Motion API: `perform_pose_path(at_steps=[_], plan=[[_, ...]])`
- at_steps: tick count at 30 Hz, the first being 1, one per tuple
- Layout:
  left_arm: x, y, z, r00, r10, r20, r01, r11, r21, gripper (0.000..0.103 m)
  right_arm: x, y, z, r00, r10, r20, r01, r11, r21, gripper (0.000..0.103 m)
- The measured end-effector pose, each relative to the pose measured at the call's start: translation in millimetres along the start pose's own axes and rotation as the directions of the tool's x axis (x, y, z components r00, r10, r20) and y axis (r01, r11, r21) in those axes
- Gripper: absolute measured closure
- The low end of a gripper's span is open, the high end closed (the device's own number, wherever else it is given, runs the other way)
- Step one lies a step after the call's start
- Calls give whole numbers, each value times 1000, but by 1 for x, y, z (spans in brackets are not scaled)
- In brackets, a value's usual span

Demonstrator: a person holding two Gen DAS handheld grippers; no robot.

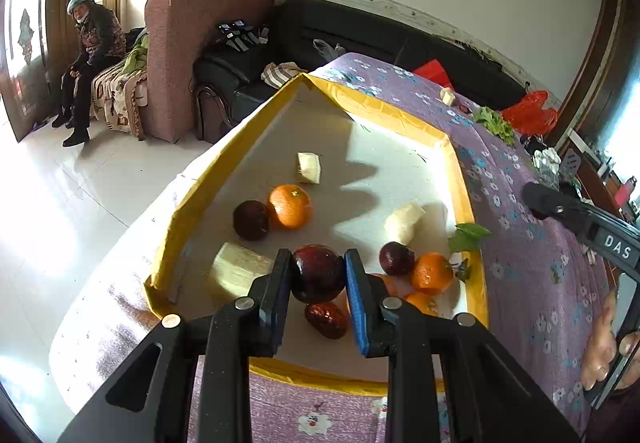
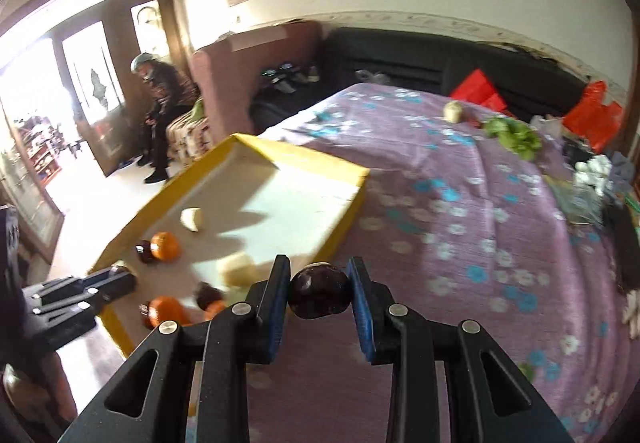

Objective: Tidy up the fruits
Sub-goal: 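Carry both plums into the yellow tray and open both tools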

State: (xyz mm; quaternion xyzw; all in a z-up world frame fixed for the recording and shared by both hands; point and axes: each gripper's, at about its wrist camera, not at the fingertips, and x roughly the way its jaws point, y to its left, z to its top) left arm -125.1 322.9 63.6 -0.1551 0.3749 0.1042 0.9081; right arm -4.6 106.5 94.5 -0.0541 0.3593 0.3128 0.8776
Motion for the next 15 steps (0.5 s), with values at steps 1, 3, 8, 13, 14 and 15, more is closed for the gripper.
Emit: perform_pose_path(at_steps=[1,3,8,13,14,15], plan=[[3,3,0,1000,8,-5,-8,1000,-3,77,5,9,1,1000,14,-11,-14,1000,-7,70],[11,7,2,1000,17,-25,-17,1000,-11,77,19,28,3,999,27,-40,-29,999,-31,70],[17,7,7,1000,15,-20,-15,1000,-5,77,60,59,1,990,49,-131,-59,996,-67,70],[31,11,11,999,-4,-45,2,999,-42,77,92,72,-2,980,41,-193,-55,996,-68,70],[32,12,12,999,-8,-44,6,999,-49,77,95,73,-3,980,36,-196,-50,996,-68,70],[32,11,12,999,-9,-42,7,999,-54,77,95,75,-2,983,31,-178,-45,996,-75,70]])
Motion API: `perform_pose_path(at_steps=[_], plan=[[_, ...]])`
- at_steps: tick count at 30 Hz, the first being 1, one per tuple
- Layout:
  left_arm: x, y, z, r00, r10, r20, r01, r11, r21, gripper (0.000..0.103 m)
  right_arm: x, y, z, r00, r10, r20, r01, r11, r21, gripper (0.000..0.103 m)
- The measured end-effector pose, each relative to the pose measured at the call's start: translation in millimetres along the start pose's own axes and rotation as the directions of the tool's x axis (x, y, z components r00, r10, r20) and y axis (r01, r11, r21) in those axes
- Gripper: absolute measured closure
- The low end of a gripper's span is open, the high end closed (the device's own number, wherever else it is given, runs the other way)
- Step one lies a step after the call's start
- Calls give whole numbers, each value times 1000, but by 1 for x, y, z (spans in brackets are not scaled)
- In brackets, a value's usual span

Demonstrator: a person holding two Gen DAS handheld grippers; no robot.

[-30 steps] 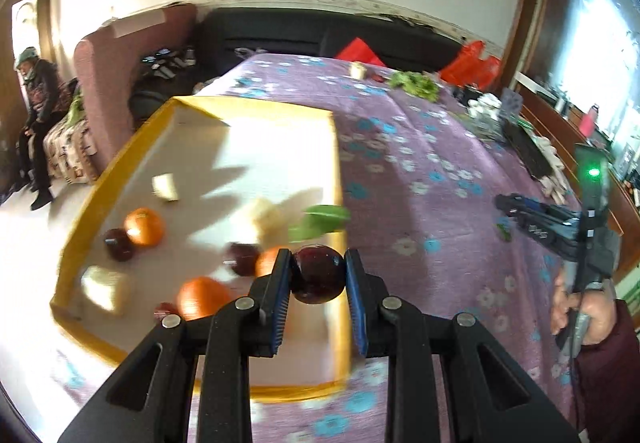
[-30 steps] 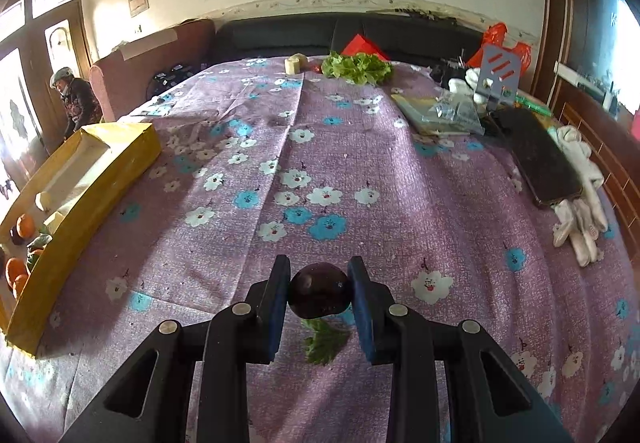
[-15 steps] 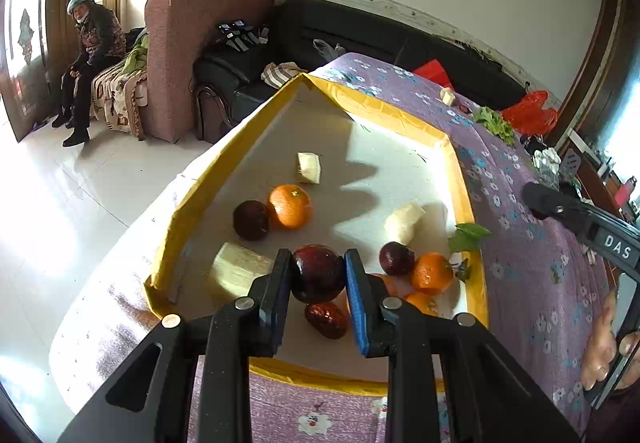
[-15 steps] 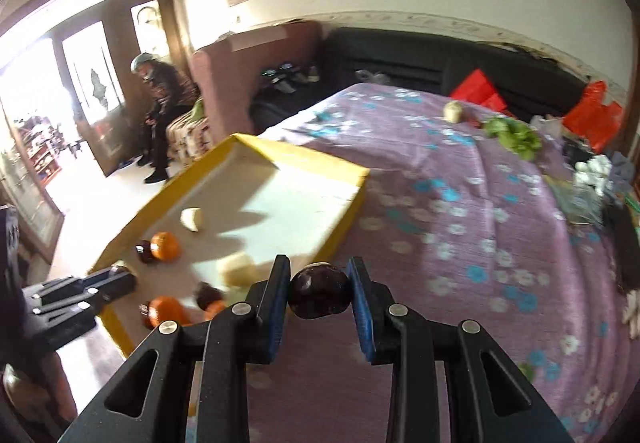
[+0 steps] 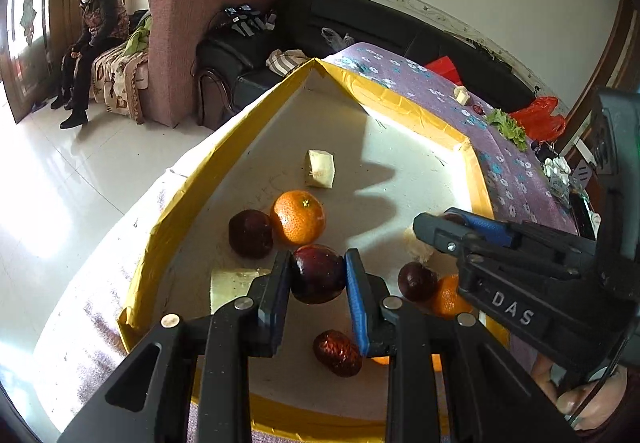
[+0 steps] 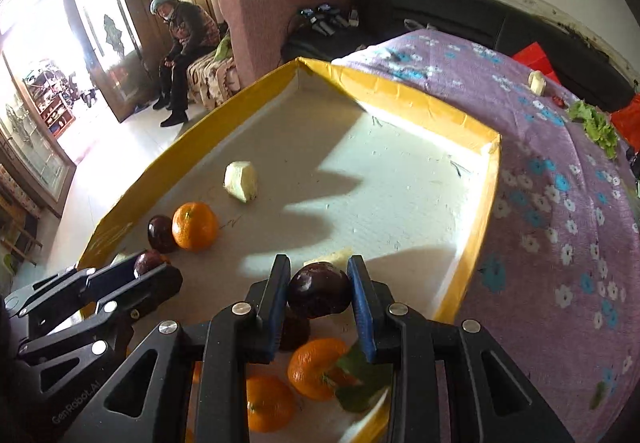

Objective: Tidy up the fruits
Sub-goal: 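Carry both plums into the yellow tray and open both tools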

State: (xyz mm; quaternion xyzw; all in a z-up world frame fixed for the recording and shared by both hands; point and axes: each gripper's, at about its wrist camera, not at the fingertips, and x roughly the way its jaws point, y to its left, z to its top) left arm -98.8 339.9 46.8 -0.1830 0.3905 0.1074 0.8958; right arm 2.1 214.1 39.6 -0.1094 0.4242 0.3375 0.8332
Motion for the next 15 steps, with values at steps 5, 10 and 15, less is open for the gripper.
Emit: perform_pose_path(at_steps=[5,10,15], plan=[[-8,0,0,999,-36,9,36,999,-29,56,3,8,4,1000,-8,2,9,999,-31,70],[-34,-1,-2,997,-2,79,5,999,-36,30,-13,8,5,999,2,49,0,999,-34,61],[-58,2,-7,992,39,123,-32,998,-62,22,-42,4,-3,993,-9,117,13,999,-33,52]])
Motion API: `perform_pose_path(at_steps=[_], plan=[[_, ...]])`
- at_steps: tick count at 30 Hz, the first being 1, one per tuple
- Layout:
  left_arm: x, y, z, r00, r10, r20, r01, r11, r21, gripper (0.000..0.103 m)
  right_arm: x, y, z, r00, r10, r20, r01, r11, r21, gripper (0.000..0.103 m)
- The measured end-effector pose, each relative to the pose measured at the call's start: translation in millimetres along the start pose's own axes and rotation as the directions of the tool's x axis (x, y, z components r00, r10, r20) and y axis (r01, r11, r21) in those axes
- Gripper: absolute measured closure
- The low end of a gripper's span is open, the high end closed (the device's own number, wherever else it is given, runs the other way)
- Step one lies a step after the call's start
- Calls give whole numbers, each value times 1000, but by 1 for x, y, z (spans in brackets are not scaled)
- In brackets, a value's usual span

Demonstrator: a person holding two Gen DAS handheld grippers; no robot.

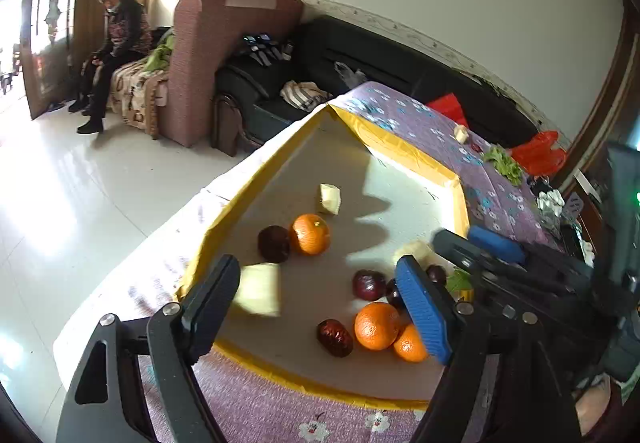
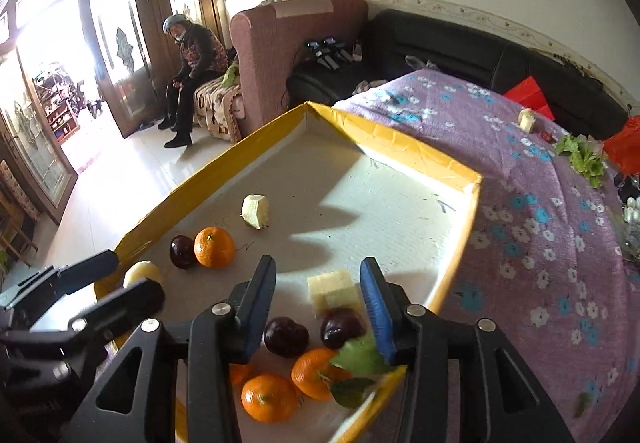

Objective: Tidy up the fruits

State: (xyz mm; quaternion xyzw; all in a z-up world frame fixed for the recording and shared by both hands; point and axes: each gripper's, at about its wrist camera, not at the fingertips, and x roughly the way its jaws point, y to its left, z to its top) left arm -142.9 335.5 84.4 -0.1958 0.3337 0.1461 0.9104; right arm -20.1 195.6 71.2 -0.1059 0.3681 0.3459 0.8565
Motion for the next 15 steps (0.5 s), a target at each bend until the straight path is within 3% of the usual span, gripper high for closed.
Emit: perform_pose_path(at_steps=[3,8,15], plan=[[-11,2,-3,999,23,28,-23,1000,-9,19,-20,-7,-13,1000,8,22,-9,1000,12,51],[-18,-9,-5,990,126,57,-128,991,34,17,-46,-24,-42,998,-33,52,32,999,32,45],[-45,-40,-17,974,150,171,-167,982,92,12,-78,-48,-85,996,-69,54,62,991,119,39]])
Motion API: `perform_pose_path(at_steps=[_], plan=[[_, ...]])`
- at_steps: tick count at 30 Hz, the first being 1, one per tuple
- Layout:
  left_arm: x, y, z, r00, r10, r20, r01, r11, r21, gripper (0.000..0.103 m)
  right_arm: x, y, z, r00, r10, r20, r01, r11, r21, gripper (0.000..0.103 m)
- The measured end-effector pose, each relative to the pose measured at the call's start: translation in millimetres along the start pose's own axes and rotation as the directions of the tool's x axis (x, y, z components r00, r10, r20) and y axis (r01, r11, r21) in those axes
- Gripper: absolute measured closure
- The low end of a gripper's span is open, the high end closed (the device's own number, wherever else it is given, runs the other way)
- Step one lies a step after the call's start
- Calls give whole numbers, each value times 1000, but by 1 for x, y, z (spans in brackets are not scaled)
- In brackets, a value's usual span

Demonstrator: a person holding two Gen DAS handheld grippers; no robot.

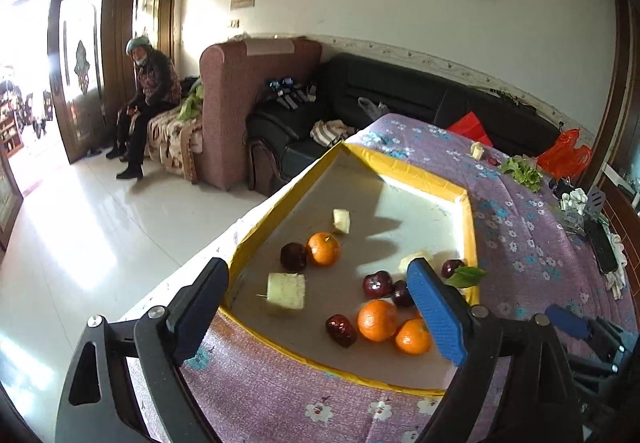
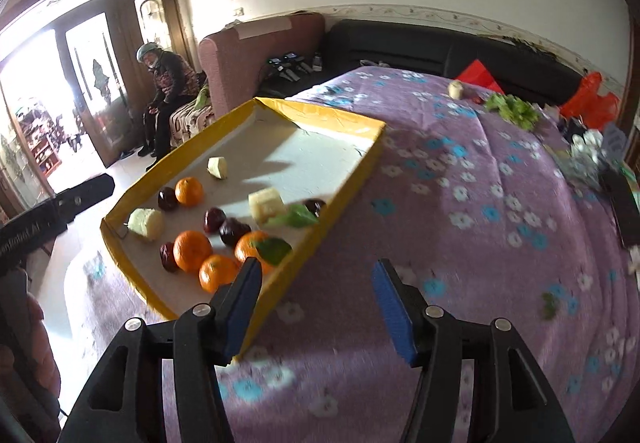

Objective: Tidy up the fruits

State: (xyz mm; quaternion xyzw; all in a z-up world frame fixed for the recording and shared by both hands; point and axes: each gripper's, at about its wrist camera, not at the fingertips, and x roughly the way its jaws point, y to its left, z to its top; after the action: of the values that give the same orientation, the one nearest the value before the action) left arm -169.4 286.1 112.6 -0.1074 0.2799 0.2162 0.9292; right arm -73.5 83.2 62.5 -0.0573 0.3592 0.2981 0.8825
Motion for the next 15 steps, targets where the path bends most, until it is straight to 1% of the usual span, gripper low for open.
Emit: perform_pose_path(at_steps=[2,4,6,9,15], plan=[[-8,-11,0,999,14,32,-15,999,28,7,-9,-5,-10,1000,-4,6,3,1000,16,39],[-20,-23,-2,997,19,81,-24,998,56,3,-17,-6,-16,1000,-19,21,19,1000,20,36],[-29,-32,-3,994,8,106,-15,998,66,0,-25,-7,-21,999,-36,38,35,999,12,31],[-36,-43,-4,994,8,112,-17,997,80,0,-33,-10,-28,997,-47,53,47,999,14,27],[-40,-55,-9,994,32,109,-43,995,95,0,-36,-23,-41,998,-49,40,47,998,48,27]])
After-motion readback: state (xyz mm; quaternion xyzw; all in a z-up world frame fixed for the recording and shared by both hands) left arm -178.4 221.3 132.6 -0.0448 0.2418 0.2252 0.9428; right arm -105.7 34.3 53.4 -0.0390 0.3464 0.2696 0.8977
